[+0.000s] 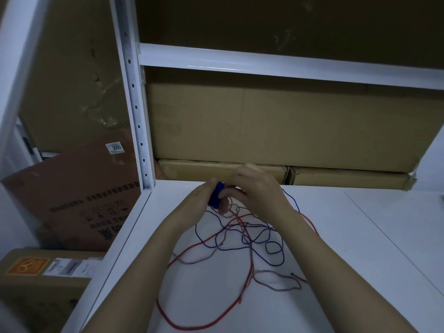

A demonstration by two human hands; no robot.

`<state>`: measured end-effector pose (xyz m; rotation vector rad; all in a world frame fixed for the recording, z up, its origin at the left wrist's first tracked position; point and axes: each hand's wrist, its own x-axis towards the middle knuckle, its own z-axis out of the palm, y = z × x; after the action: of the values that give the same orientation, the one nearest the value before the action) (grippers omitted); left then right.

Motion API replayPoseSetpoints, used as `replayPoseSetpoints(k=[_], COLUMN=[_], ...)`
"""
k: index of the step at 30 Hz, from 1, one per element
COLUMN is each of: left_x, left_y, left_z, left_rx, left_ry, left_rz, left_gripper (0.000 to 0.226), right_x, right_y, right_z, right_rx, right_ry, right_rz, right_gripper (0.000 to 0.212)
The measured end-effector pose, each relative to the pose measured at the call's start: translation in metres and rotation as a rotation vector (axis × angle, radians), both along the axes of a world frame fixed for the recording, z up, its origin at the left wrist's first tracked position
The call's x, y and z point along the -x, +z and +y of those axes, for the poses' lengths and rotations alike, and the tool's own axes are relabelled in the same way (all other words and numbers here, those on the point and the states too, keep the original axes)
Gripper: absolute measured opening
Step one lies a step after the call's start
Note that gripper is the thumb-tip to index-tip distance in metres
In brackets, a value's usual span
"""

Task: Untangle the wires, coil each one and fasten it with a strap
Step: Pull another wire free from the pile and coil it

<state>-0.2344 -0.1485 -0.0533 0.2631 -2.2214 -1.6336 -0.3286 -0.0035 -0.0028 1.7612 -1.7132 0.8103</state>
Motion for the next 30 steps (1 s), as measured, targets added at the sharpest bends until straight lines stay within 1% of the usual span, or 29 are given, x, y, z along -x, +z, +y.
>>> replayPoseSetpoints(k=[2,7,9,11,12,13,14,17,21,23,25,28,30], left_x=[0.000,0.002,-0.003,-0.006,-0.007,-0.008,-0.008,-0.005,0.001,0.002,0.000,-0.005,-0.009], left_y=[-0.002,0.001,0.005,0.008,0.009,0.012,0.013,0.016,0.016,0.015,0.015,0.018,0.020], left_z=[0.000,0.001,0.007,0.012,0.015,0.018,0.020,0.029,0.037,0.038,0.038,0.035,0.030], left_rx=[0.002,-0.062,-0.075,-0.114,-0.133,-0.147,-0.164,-0.225,-0.118,-0.035,0.035,0.045,0.014], left_ry=[-0.056,-0.064,-0.061,-0.046,-0.041,-0.029,-0.012,0.048,0.165,0.190,0.165,0.060,0.047], left_rz=[0.008,-0.037,-0.016,0.009,0.021,0.027,0.026,-0.009,0.030,0.091,0.135,0.171,0.209], left_gripper=[0.061,0.061,0.062,0.061,0.059,0.057,0.055,0.054,0.055,0.051,0.047,0.041,0.040], right_x=[0.004,0.000,-0.005,-0.011,-0.014,-0.017,-0.020,-0.027,-0.027,-0.027,-0.026,-0.028,-0.032], right_y=[-0.004,-0.025,-0.031,-0.033,-0.035,-0.037,-0.039,-0.047,-0.046,-0.044,-0.042,-0.039,-0.039], right_z=[-0.002,-0.003,-0.004,-0.005,-0.005,-0.006,-0.006,-0.009,-0.017,-0.019,-0.019,-0.016,-0.015], right_rx=[-0.009,0.052,0.101,0.106,0.098,0.097,0.103,0.157,0.213,0.246,0.291,0.347,0.348], right_ry=[0.053,0.085,0.110,0.179,0.201,0.191,0.151,0.003,-0.076,-0.079,-0.070,-0.038,-0.015], right_rz=[-0.184,-0.595,-0.803,-1.037,-1.090,-1.075,-1.018,-0.883,-0.829,-0.853,-0.904,-0.940,-0.940], right_gripper=[0.006,0.012,0.018,0.019,0.019,0.019,0.021,0.026,0.032,0.030,0.024,0.028,0.028])
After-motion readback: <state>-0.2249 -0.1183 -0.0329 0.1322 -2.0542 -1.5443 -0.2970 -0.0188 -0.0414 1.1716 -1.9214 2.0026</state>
